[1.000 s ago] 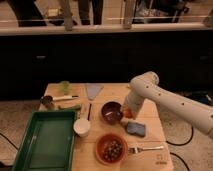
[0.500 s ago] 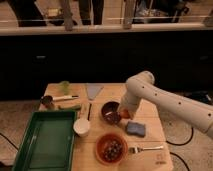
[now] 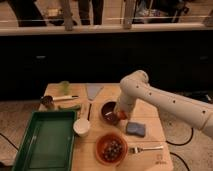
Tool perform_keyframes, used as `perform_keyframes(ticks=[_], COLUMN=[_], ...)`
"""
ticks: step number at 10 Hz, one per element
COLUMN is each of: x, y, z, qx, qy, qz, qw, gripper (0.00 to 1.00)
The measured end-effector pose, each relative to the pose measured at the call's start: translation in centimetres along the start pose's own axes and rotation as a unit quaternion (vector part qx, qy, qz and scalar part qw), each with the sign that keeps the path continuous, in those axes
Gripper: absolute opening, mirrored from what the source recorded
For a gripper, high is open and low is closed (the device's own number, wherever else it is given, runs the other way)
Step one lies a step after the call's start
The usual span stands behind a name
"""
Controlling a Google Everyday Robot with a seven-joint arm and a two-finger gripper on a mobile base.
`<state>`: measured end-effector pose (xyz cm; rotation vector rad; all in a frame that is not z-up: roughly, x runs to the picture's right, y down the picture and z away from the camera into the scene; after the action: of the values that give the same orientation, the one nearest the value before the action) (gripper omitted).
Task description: Place apple in paper cup
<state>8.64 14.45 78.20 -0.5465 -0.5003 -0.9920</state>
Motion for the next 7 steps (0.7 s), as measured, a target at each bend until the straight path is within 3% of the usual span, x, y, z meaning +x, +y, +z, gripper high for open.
perform_keyframes(ticks=[7], x=[-1.9], y=[-1.2], z=[0.3], qx=[-0.009], qy=[-0.007], qz=[-0.022], qw=[0.9997], gripper=[0.01])
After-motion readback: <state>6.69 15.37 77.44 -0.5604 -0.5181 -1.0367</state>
